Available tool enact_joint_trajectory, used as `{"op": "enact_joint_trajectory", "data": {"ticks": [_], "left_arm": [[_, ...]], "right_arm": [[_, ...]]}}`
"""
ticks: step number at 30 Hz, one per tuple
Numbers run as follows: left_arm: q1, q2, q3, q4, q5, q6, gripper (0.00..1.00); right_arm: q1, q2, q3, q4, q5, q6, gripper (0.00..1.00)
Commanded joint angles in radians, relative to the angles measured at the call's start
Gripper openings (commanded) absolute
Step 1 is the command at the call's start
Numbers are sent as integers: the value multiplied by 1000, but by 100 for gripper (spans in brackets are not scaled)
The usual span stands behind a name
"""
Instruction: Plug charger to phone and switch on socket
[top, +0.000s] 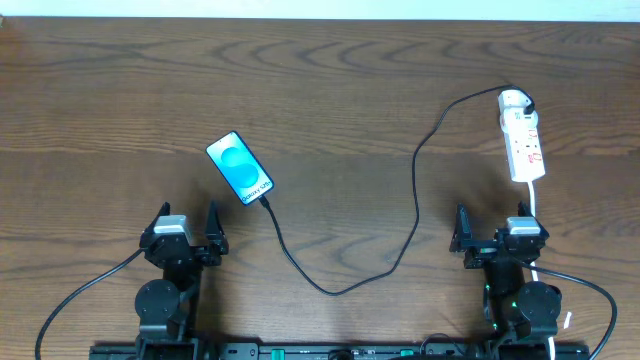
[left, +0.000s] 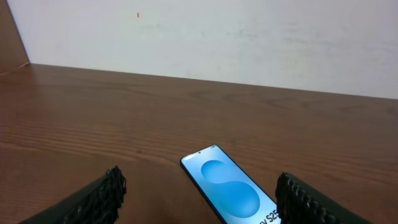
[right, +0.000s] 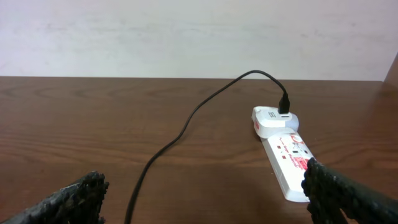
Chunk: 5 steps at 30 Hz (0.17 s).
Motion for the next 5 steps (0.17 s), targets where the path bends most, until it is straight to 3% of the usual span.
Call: {"op": "enact_joint_trajectory", "data": {"ticks": [1,5], "left_arm": [[4,-6,-16,-42,-10,6,79],[4,-6,-16,-42,-10,6,79]], "right_arm": [[4,-10,-7,0,11,-12,99],[4,-10,-7,0,11,-12,99]]}}
